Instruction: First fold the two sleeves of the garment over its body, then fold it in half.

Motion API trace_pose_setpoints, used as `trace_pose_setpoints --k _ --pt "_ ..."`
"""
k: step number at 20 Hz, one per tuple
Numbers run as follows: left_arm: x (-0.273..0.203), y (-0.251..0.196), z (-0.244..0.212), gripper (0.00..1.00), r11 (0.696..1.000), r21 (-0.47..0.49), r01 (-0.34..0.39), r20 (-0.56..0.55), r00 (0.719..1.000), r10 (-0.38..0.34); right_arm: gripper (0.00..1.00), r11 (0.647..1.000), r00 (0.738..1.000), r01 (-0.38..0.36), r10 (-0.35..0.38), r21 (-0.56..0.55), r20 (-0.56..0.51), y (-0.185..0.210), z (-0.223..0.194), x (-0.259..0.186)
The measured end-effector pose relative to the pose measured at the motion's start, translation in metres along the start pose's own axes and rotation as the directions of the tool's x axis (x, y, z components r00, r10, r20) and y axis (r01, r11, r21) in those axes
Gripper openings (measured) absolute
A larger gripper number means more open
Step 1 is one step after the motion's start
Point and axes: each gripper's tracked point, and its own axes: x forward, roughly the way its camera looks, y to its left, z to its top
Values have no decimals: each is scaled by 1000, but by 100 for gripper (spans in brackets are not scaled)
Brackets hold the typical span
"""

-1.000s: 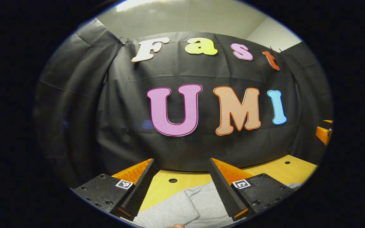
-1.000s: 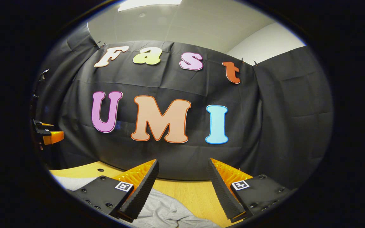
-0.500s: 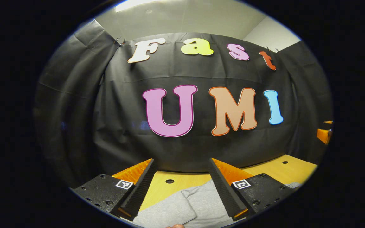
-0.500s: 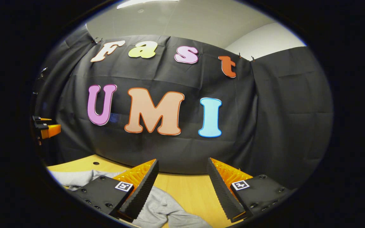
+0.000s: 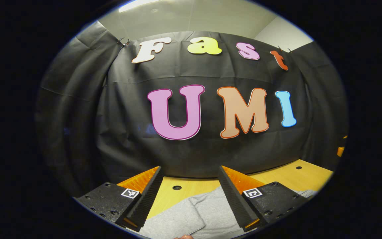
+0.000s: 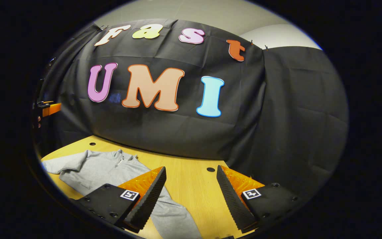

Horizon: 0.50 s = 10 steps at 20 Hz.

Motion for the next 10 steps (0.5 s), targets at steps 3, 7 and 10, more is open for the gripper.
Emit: trace_pose_setpoints --k 3,7,10 --pt "4 -6 -5 97 1000 -5 5 -4 1000 -5 98 1000 996 -8 7 -20 -88 -8 -29 -5" --pt "8 -11 -16 97 1000 -9 10 -22 1000 -11 98 996 971 -60 45 -58 -235 -13 -84 -19" --pt "9 -12 -26 97 1000 -12 7 -44 999 -8 98 995 940 -71 44 -68 -338 -24 -132 -34"
